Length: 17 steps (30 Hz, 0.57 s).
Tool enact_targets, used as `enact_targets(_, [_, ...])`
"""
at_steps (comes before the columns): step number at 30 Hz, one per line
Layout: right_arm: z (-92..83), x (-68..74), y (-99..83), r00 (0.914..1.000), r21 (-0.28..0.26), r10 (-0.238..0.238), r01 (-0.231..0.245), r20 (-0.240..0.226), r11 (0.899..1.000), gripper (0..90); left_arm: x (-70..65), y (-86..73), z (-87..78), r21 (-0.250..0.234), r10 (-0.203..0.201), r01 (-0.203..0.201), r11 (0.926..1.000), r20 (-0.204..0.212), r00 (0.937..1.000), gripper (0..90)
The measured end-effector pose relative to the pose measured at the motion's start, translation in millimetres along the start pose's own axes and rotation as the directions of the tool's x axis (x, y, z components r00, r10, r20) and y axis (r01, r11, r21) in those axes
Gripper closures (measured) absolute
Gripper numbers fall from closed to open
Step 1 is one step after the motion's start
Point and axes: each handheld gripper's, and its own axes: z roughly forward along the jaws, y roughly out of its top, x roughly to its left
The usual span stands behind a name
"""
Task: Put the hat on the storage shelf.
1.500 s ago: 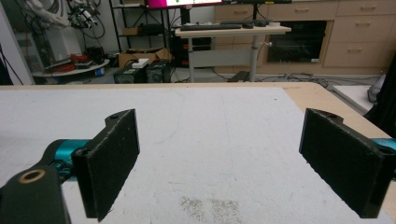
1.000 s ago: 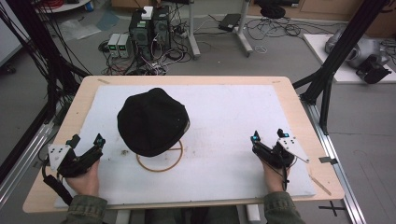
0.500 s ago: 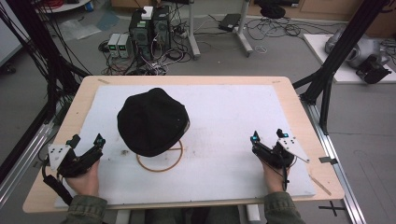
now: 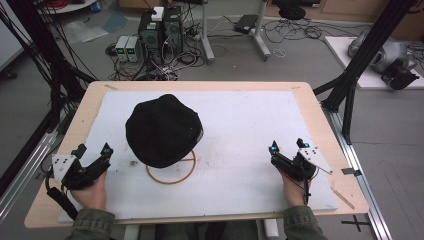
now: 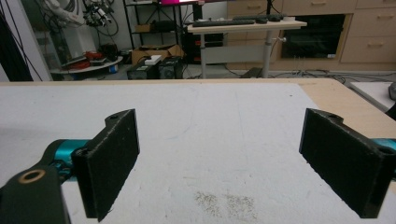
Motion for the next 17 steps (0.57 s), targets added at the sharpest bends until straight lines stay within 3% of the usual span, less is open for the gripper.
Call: enact_targets(17, [-0.3, 0.1, -0.8, 0.9999, 0.016, 0.000, 0.000, -0.017, 1.000, 11.3, -0.2, 0.1, 0.7, -0.002, -0.002, 0.002, 1.0000, 0.004, 1.0000, 18.8])
